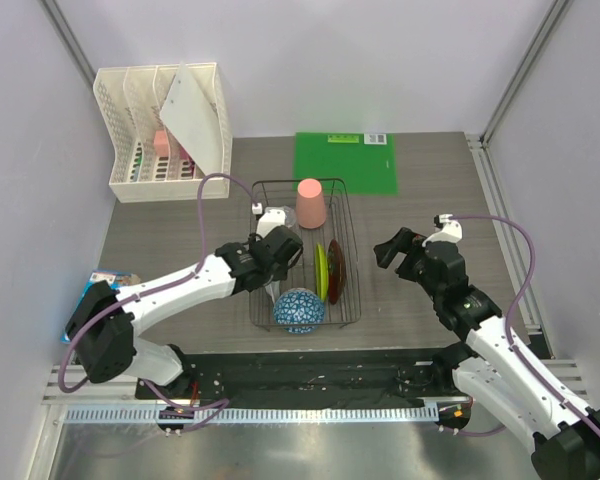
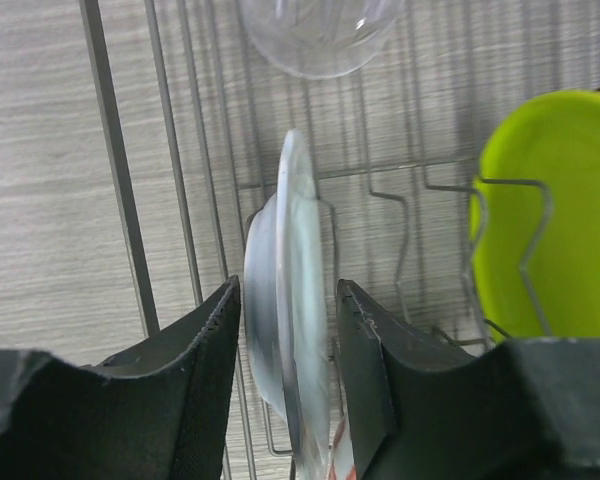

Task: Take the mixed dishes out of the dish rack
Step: Pick up the plate from the dish rack.

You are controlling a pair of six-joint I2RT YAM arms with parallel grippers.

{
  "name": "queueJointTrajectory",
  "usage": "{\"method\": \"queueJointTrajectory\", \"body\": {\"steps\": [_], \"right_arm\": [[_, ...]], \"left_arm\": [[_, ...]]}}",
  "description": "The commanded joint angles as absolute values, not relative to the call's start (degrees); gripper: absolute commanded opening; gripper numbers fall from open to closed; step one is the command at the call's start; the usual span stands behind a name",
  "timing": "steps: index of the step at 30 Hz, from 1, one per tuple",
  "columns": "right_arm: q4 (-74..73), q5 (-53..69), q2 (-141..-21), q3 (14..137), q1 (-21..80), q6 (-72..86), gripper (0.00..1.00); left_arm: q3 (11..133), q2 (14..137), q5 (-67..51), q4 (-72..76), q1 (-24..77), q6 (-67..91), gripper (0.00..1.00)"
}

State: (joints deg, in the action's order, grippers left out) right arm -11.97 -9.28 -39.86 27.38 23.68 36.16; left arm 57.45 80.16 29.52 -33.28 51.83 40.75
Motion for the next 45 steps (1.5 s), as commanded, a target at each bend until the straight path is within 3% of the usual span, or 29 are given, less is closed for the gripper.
{"method": "queueJointTrajectory", "body": {"steps": [1,7,13,36,39,45], "right_arm": [[-9.75,-9.49,-38.85,27.25,23.99,36.48,0.96],[-9.58,-9.41,-39.55,27.25,23.91,36.56,0.96],[-9.14,-8.97,-40.34,27.42,23.99,36.83,0.96],[-10.99,-9.32,-38.76,29.97,23.99,37.0,0.96],[-11.34,-9.32,-38.15,30.06,23.99,37.0,0.96],[-10.72,-8.7,-37.18,28.57,23.91,38.05,0.96]], "left_arm": [[58.54,82.0,33.58,-34.45,52.38,43.68,0.42],[57.83,81.83,34.28,-34.54,52.73,44.47,0.31],[59.15,79.02,35.77,-36.3,52.91,44.03,0.0],[76.2,69.54,41.57,-39.64,53.0,35.07,0.0],[75.85,67.24,40.09,-38.94,49.32,34.98,0.0],[68.41,59.34,25.59,-35.61,30.0,42.52,0.0]]}}
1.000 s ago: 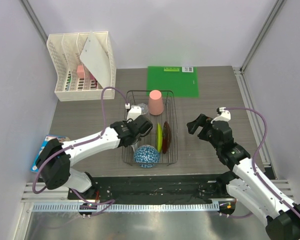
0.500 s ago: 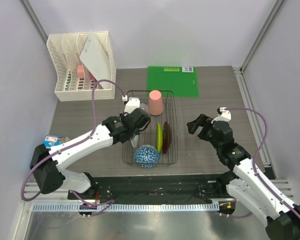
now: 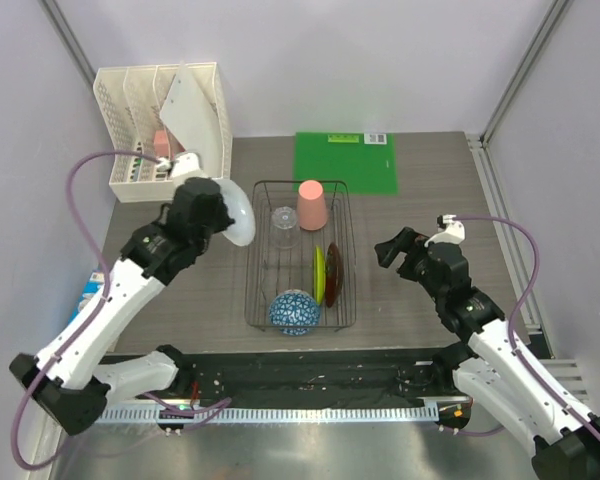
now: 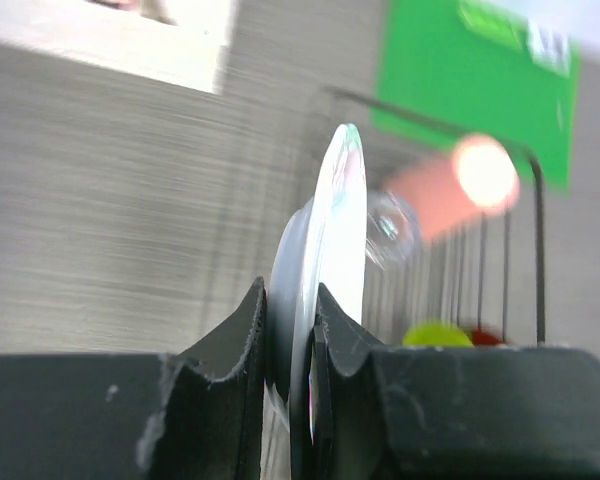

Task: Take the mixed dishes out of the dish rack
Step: Pick up the plate from the dish rack, then place the plate at the center of the board.

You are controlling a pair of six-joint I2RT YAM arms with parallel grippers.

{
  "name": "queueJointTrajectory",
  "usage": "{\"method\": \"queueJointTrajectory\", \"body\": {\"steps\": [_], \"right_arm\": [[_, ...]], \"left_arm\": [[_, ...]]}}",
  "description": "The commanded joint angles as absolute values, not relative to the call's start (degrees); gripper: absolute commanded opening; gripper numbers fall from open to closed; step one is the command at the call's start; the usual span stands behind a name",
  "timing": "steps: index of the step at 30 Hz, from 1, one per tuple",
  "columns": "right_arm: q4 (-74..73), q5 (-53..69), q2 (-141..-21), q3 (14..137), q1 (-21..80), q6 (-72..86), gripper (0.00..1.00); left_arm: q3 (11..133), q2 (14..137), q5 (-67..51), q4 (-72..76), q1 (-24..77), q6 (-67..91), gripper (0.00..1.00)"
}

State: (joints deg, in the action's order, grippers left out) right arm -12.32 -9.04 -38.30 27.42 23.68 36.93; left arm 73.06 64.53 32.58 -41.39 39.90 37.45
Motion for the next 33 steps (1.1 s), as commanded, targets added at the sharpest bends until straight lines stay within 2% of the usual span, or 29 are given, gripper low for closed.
{"method": "queueJointTrajectory", "body": {"steps": [1,4,9,17,22,33], "right_arm": [[-10.64,-8.53,-37.0,28.3,23.91,38.32,0.96],[-9.76,-7.39,-36.3,27.34,23.99,38.85,0.96],[-8.17,-5.89,-35.07,26.1,23.99,38.94,0.96],[-7.39,-4.04,-33.49,25.49,23.91,38.93,0.96],[-6.68,-3.52,-33.14,24.79,23.99,39.11,0.96],[-6.68,-2.81,-31.55,23.47,23.99,39.55,0.96]], "left_arm": [[66.64,56.72,24.01,-34.38,24.75,43.76,0.0],[59.43,53.45,18.21,-30.25,15.77,49.56,0.0],[51.97,54.31,13.21,-26.12,10.47,55.53,0.0],[43.07,64.94,-1.93,-7.75,0.53,64.42,0.0],[43.24,72.4,1.14,-0.89,-0.87,64.16,0.0],[45.53,84.98,1.14,2.02,-2.64,64.95,0.0]]}}
